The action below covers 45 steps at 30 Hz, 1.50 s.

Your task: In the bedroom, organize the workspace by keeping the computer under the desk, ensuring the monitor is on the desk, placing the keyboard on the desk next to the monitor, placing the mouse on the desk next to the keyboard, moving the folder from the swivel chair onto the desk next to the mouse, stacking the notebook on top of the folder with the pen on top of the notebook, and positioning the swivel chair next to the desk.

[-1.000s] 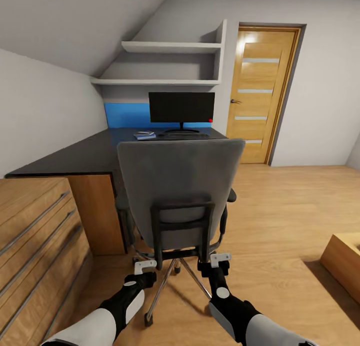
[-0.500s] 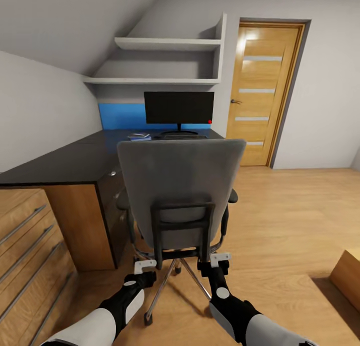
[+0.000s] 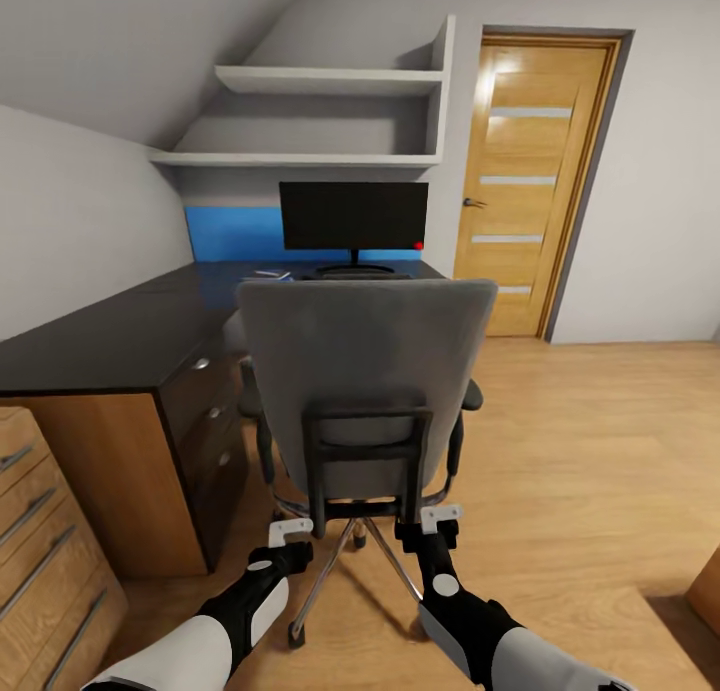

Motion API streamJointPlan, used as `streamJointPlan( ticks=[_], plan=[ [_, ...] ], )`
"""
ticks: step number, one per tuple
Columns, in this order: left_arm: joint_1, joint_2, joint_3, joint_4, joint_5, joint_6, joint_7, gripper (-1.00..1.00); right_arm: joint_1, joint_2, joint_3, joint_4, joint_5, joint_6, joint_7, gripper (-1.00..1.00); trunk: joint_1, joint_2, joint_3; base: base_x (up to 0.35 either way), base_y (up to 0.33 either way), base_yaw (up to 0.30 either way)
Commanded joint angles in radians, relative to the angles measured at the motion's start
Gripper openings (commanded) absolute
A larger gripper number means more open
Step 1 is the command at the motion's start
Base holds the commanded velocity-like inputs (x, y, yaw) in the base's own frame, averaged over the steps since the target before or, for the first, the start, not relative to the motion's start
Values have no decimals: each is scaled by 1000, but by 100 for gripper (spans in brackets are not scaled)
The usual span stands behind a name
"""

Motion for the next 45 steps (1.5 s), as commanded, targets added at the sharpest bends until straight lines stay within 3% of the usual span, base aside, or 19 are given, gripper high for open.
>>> streamJointPlan(
  ticks=[1, 45],
  plan=[
    [-1, 0, -10, -2, 8, 2, 6, 100, -1, 0, 9, 0, -9, -5, -5, 100, 0, 0, -1, 319, -59, 0],
    [-1, 0, -11, -3, 8, 4, 6, 100, -1, 0, 10, 0, -10, -6, -6, 100, 0, 0, -6, 320, -2, 19]
  ],
)
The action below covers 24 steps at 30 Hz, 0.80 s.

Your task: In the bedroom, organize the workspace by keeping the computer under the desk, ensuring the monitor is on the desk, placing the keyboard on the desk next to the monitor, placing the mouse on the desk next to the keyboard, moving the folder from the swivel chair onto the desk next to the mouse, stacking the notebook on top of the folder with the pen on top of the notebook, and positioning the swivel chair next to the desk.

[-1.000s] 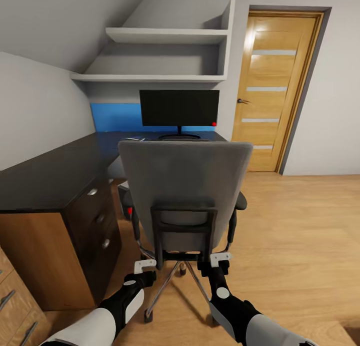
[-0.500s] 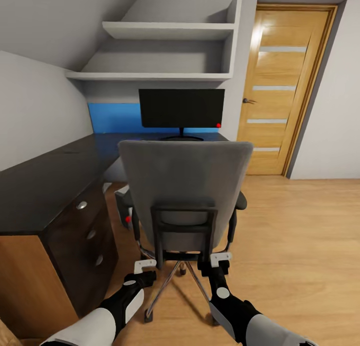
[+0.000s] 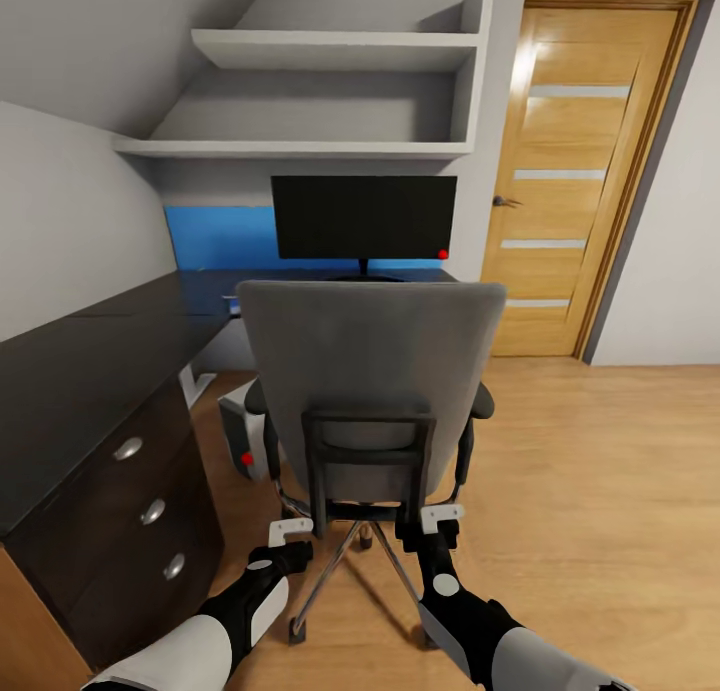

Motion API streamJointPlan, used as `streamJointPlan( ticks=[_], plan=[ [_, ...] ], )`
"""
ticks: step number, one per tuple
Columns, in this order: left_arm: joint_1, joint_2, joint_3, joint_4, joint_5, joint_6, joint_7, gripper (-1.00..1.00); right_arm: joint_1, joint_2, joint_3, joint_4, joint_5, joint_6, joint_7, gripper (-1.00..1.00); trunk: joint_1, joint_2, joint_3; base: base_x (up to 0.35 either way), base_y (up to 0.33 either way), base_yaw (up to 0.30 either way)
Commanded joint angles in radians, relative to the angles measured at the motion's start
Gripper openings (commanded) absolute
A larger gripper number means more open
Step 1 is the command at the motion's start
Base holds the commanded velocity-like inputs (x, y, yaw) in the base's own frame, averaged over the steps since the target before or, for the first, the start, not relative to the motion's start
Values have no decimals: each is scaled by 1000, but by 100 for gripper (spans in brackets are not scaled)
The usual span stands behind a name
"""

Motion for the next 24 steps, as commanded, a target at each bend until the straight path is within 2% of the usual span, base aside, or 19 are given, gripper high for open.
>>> streamJointPlan(
  ticks=[1, 24],
  plan=[
    [0, 0, -12, -1, 12, 2, 6, 100, -1, 0, 14, 1, -11, -2, -5, 100, 0, 0, -1, 320, 0, 0],
    [0, 0, -13, 0, 12, 2, 6, 100, -1, 0, 16, 7, -11, -2, -3, 100, 0, 0, -1, 320, -20, 0]
  ],
)
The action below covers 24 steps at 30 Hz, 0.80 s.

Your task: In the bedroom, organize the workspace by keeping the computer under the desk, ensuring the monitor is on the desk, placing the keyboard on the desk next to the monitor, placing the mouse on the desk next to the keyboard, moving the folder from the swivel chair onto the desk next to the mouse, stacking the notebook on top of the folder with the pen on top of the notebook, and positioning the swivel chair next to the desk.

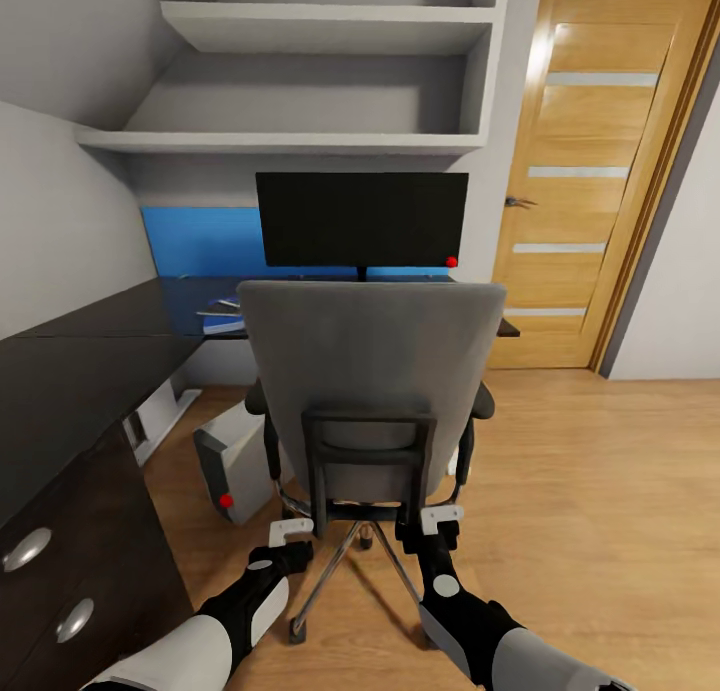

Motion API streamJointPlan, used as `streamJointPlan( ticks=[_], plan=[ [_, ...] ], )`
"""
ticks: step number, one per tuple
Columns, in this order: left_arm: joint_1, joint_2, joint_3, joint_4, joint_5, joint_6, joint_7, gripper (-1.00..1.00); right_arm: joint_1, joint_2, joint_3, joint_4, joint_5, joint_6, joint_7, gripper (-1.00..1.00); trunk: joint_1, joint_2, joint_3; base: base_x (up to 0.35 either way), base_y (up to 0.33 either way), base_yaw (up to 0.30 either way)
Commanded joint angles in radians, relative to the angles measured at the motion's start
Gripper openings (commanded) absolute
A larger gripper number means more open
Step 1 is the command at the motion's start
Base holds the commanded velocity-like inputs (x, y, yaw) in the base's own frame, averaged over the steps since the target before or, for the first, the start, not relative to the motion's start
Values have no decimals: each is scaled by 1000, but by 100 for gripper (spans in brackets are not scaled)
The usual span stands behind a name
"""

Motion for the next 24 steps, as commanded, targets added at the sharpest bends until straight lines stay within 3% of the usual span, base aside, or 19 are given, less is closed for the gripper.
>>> streamJointPlan(
  ticks=[1, 8, 24],
  plan=[
    [-1, 0, -10, -1, 11, 2, 6, 100, -1, 0, 10, 0, -9, -4, -5, 100, 0, 0, -1, 306, -71, 0],
    [-1, 0, -9, -1, 11, 2, 6, 100, -1, 0, 10, 0, -9, -4, -5, 100, 0, 0, -1, 87, -17, 0],
    [-1, 0, -9, -1, 11, 2, 7, 100, -1, 0, 10, 1, -8, -4, -5, 100, 0, 0, -1, -311, 0, 0]
  ],
)
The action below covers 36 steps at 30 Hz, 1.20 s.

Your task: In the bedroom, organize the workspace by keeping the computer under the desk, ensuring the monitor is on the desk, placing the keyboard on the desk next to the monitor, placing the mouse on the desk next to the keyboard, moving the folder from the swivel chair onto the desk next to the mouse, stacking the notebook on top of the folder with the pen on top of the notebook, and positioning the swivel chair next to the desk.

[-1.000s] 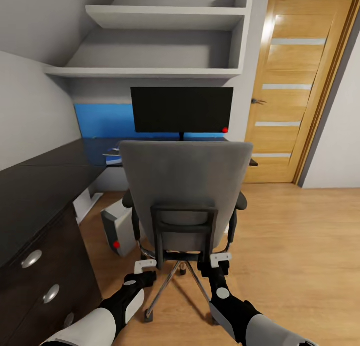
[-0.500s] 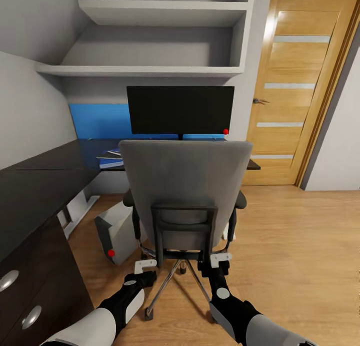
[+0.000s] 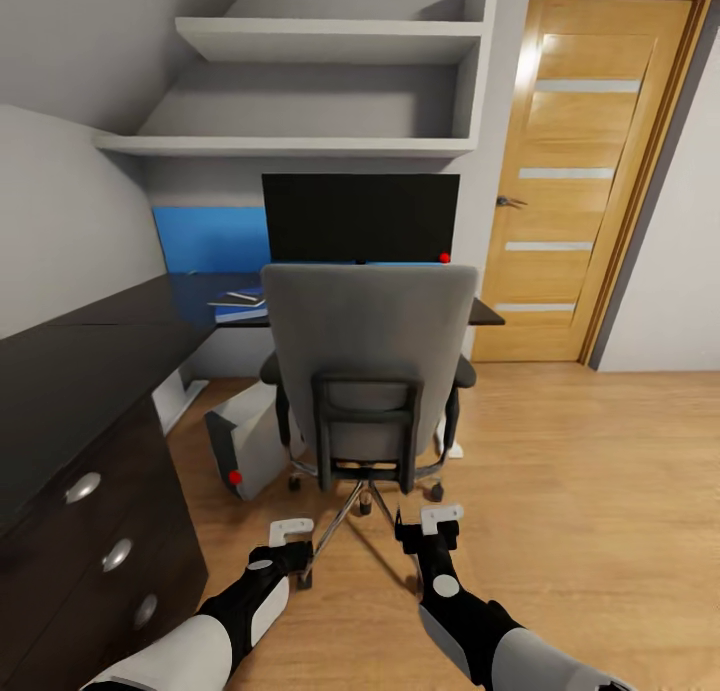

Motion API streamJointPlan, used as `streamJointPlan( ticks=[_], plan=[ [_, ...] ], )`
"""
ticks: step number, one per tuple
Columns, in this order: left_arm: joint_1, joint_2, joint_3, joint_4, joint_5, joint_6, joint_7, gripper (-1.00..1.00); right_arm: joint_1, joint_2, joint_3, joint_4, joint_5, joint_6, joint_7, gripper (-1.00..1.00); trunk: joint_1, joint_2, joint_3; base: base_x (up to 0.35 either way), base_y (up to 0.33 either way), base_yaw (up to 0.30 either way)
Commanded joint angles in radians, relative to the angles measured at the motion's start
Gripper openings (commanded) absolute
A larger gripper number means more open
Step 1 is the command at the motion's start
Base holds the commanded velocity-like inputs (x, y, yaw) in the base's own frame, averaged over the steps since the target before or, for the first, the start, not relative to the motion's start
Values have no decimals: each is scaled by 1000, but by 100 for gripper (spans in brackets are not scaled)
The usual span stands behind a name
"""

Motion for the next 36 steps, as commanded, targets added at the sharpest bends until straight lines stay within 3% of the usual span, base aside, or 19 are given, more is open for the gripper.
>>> streamJointPlan(
  ticks=[1, 11, 21, 22, 23, 25, 26, 32, 36],
  plan=[
    [0, 0, -9, -1, 10, 2, 6, 100, -1, 0, 9, 1, -10, -5, -5, 100, -1, 0, -1, -336, 0, 0],
    [0, 1, -9, -1, 10, 2, 7, 100, -1, 0, 9, 1, -11, -5, -5, 100, -1, 0, -1, -336, 0, 0],
    [0, 5, -8, -1, 13, 3, 9, 100, -1, -2, 6, 7, -14, -5, -6, 100, -39, 70, 30, -321, -52, 0],
    [0, 5, -8, 3, 14, 3, 11, 100, -1, -2, 6, 27, -17, -8, -6, 100, -43, 77, 34, -123, -22, 0],
    [0, 4, -8, 81, 14, 1, 10, 100, 1, -2, 7, 119, -21, -40, -7, 100, -47, 84, 37, -16, -3, 0],
    [0, 4, -8, 130, 14, 0, 9, 100, 11, -1, 8, 186, -23, -68, -6, 100, -55, 98, 43, -8, -1, 0],
    [0, 6, -7, 194, 16, -3, 9, 100, 26, 2, 8, 258, -22, -106, -6, 100, -58, 105, 46, -2, 0, 0],
    [1, 11, -7, 223, 17, -3, 10, 100, 85, 0, 9, 296, -20, -117, -5, 100, -81, 147, 65, 0, 0, 0],
    [30, 15, -7, 227, 18, -3, 14, 100, 125, -1, 7, 310, -19, -116, -5, 100, -97, 175, 77, 0, 0, 0]
  ],
)
